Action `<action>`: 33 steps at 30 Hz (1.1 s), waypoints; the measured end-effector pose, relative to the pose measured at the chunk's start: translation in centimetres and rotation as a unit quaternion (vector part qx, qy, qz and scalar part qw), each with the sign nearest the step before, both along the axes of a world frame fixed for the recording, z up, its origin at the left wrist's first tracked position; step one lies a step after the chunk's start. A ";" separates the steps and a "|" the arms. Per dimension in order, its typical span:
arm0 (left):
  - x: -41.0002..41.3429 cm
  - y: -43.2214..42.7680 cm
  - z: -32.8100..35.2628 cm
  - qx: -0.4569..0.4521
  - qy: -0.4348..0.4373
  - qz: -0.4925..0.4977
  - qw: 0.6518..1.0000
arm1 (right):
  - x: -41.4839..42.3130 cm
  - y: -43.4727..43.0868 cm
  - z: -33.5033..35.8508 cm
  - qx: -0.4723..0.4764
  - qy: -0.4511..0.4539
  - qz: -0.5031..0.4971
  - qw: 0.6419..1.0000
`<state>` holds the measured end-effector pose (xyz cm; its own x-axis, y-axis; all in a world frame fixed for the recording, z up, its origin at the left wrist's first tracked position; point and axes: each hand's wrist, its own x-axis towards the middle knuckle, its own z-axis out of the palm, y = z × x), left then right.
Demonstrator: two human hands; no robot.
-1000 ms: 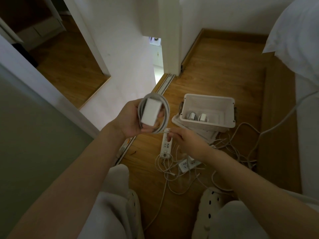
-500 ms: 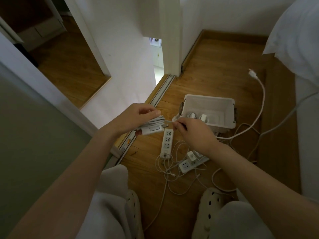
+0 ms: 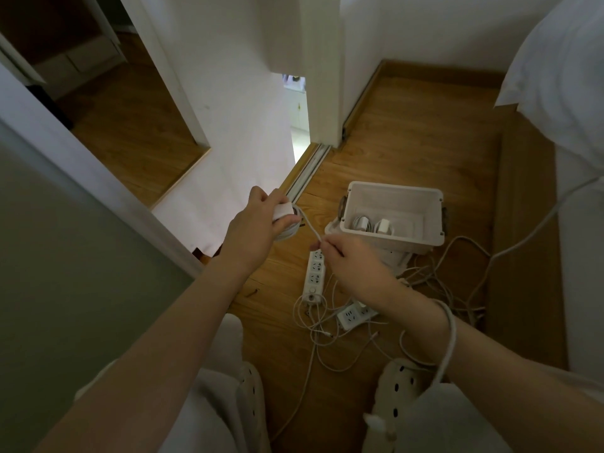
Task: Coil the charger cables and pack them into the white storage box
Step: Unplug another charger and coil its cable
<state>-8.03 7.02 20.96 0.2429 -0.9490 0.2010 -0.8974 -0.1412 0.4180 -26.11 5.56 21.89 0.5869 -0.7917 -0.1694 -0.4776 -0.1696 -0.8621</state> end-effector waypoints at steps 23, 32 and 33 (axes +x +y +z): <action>-2.8 -1.2 -0.2 0.077 0.552 0.134 0.820 | 0.7 3.0 -1.7 0.054 -0.053 0.086 0.993; -2.1 -0.1 2.0 0.110 0.873 0.088 0.467 | -0.7 0.1 -2.2 0.193 -0.096 0.128 0.968; -1.5 -0.1 1.7 0.128 0.873 0.086 0.462 | -0.9 -0.3 -2.0 0.192 -0.086 0.126 0.969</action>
